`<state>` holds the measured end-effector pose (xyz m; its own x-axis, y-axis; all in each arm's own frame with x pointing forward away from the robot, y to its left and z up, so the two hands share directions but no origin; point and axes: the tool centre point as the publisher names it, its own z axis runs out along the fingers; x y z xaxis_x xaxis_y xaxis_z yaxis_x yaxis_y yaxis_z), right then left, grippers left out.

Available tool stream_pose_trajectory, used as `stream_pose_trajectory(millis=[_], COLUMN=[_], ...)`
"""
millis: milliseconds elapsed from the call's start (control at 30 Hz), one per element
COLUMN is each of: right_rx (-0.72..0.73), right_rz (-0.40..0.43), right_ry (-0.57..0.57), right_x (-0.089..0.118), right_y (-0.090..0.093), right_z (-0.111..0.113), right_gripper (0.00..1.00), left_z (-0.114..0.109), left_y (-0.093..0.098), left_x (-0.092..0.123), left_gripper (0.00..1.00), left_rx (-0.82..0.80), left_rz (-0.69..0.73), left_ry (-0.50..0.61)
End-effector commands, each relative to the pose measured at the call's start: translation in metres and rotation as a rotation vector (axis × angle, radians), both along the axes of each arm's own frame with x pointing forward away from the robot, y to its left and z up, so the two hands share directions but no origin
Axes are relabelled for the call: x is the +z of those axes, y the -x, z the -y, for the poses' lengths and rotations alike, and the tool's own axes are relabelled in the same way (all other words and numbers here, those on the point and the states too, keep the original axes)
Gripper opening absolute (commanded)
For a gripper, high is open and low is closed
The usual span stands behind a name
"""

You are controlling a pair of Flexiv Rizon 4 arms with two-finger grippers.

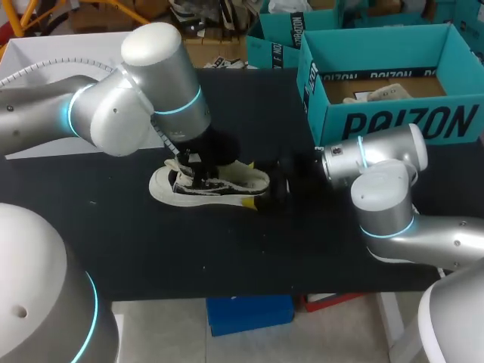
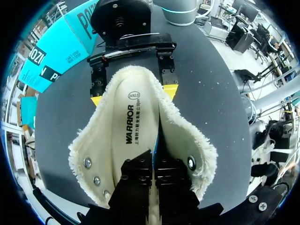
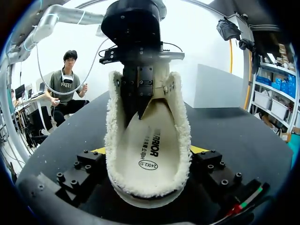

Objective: Take the shoe out of the shoebox, open the shoe tongue, remove and reinsert the insole, then place the shoe into the shoebox

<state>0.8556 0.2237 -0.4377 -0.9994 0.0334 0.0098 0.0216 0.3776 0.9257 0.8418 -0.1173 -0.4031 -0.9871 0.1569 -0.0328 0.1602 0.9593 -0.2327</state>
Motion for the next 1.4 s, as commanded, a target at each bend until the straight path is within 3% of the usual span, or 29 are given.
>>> stream_pose_trajectory(millis=[33,1400], right_rx=[-0.002,-0.002], right_rz=[-0.001,-0.001], right_ry=[0.000,0.000], right_x=[-0.008,-0.008], right_y=[0.000,0.000], right_z=[-0.004,-0.004], right_gripper=[0.00,0.00], left_z=[0.004,-0.009], left_y=[0.009,0.007], left_x=[0.014,0.036], left_gripper=[0.00,0.00], left_rx=[0.007,0.070], left_rz=[0.016,0.031], left_ry=[-0.010,0.088])
